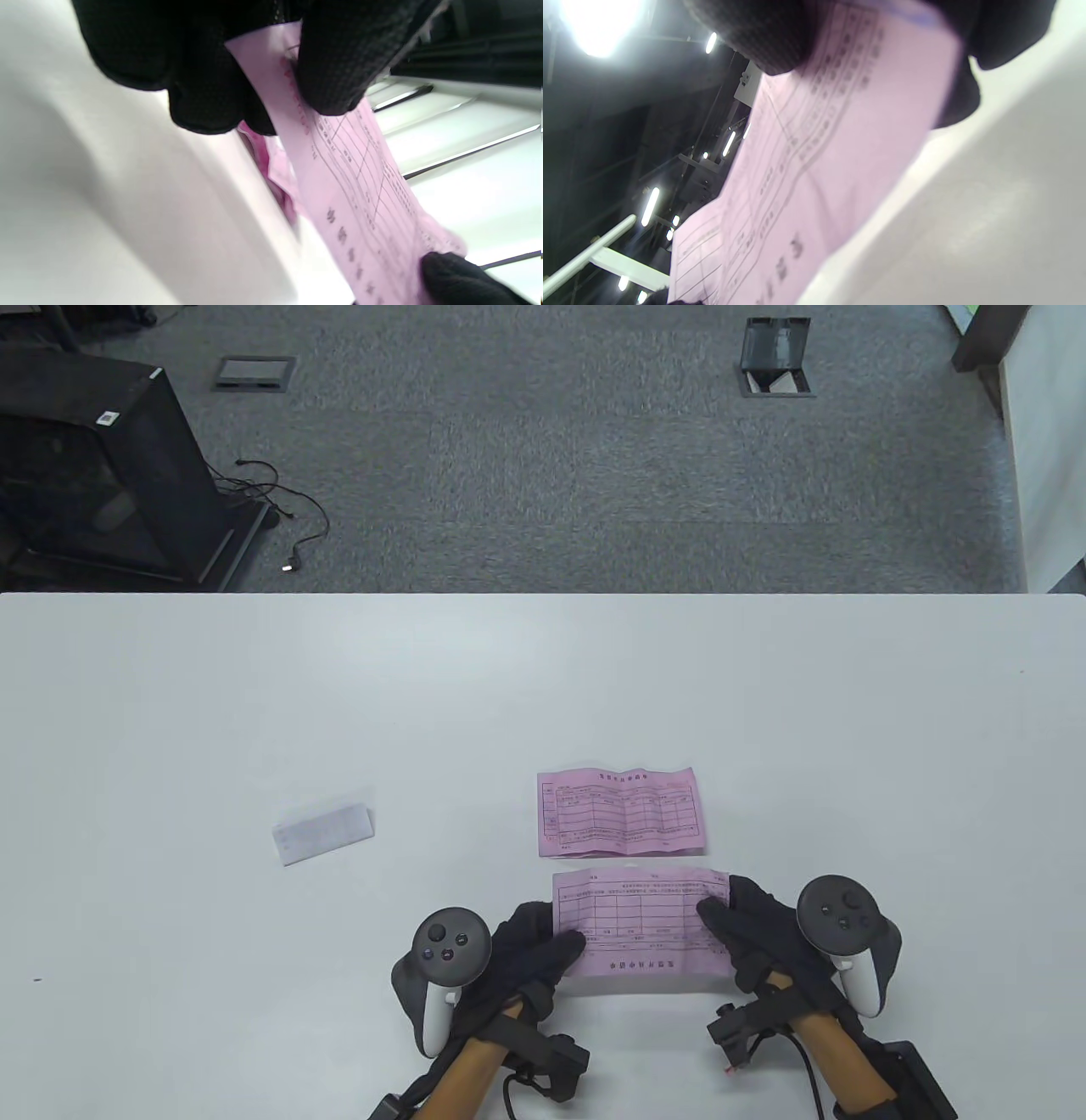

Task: Unfold folded invoices and stack

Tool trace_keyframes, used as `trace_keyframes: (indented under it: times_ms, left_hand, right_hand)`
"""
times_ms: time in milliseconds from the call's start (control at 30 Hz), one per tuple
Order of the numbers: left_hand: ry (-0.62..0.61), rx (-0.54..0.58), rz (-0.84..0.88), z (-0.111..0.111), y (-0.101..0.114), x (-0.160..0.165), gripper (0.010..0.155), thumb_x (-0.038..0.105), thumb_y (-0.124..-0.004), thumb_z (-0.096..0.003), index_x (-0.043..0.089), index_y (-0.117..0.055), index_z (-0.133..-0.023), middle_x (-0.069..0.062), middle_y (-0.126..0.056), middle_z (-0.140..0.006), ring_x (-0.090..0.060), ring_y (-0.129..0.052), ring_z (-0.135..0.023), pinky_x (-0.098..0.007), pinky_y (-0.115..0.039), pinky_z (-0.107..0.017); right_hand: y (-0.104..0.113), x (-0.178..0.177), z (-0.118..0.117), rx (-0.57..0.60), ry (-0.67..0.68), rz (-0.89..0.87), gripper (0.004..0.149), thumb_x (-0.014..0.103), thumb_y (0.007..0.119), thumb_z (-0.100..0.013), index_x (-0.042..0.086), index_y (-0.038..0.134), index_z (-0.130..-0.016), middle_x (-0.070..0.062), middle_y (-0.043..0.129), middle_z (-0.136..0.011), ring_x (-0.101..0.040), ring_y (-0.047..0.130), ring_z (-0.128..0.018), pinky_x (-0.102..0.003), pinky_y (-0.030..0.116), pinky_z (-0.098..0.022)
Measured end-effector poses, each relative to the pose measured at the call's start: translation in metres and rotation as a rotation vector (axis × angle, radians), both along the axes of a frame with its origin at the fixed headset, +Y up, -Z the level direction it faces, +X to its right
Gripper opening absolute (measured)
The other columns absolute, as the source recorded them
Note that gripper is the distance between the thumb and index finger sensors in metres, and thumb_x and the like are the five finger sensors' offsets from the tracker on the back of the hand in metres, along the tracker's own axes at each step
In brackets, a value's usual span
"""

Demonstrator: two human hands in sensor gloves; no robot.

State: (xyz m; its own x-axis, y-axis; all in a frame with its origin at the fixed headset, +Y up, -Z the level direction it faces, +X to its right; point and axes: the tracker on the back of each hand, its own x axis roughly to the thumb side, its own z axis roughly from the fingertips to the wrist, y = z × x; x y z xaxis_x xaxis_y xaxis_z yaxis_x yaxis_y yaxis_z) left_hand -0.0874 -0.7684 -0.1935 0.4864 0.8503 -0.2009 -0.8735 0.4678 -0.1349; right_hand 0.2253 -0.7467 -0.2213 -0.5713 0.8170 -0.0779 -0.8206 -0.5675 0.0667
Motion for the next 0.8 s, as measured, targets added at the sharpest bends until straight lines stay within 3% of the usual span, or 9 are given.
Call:
trace_keyframes:
  times_ms: [233, 400, 500, 633, 733, 800]
  left_hand:
    - [-0.162, -0.019, -0.484, -0.004, -0.001, 0.018, 0.067, 0.037, -0.092, -0.0459, 0.014, -0.064, -0.102, -0.004, -0.098, -0.065, -0.026, -0.095, -0.058, -0.044, -0.081, -0.044]
    - [-0.18, 0.008, -0.74, -0.003, -0.002, 0.033, 0.08, 0.043, -0.092, -0.0444, 0.015, -0.053, -0.109, -0.002, -0.094, -0.064, -0.023, -0.093, -0.051, -0.043, -0.079, -0.044]
    - [-0.198, 0.006, -0.832, -0.002, -0.001, 0.036, 0.092, 0.046, -0.092, -0.0435, 0.016, -0.038, -0.112, -0.005, -0.088, -0.074, -0.025, -0.089, -0.058, -0.045, -0.076, -0.05]
    - [-0.21, -0.004, -0.917, -0.001, -0.001, 0.036, 0.102, 0.049, -0.089, -0.045, 0.023, -0.018, -0.113, -0.009, -0.071, -0.096, -0.03, -0.076, -0.079, -0.048, -0.065, -0.065]
    - [-0.284, -0.031, -0.874, -0.003, -0.006, 0.034, 0.092, 0.048, -0.084, -0.0497, 0.045, -0.014, -0.11, -0.015, -0.042, -0.118, -0.038, -0.053, -0.099, -0.057, -0.05, -0.076]
    - [-0.304, -0.052, -0.843, -0.005, -0.008, 0.032, 0.075, 0.047, -0.082, -0.0505, 0.048, -0.038, -0.111, -0.017, -0.034, -0.122, -0.041, -0.041, -0.105, -0.061, -0.044, -0.078]
  right_hand:
    - [-0.01, -0.01, -0.005, -0.035, 0.083, 0.323, 0.041, 0.038, 0.074, -0.048, 0.013, 0.079, -0.08, -0.006, 0.097, -0.061, -0.031, 0.099, -0.053, -0.053, 0.071, -0.056]
    - [-0.014, -0.019, -0.008, -0.04, 0.135, 0.434, 0.04, 0.037, 0.074, -0.048, 0.013, 0.079, -0.08, -0.006, 0.097, -0.06, -0.029, 0.098, -0.051, -0.052, 0.071, -0.056]
    - [-0.014, -0.021, -0.008, -0.04, 0.139, 0.478, 0.04, 0.037, 0.074, -0.049, 0.013, 0.079, -0.08, -0.006, 0.097, -0.059, -0.029, 0.098, -0.05, -0.052, 0.071, -0.056]
    - [-0.014, -0.019, -0.01, -0.041, 0.136, 0.508, 0.04, 0.037, 0.074, -0.048, 0.013, 0.079, -0.08, -0.005, 0.097, -0.057, -0.028, 0.098, -0.048, -0.052, 0.071, -0.056]
    - [-0.014, -0.018, -0.011, -0.061, 0.131, 0.505, 0.04, 0.038, 0.074, -0.048, 0.014, 0.079, -0.08, -0.005, 0.097, -0.057, -0.028, 0.098, -0.048, -0.052, 0.071, -0.056]
    - [-0.013, -0.016, -0.011, -0.078, 0.119, 0.531, 0.043, 0.04, 0.074, -0.049, 0.014, 0.078, -0.082, -0.006, 0.096, -0.059, -0.029, 0.097, -0.049, -0.053, 0.07, -0.056]
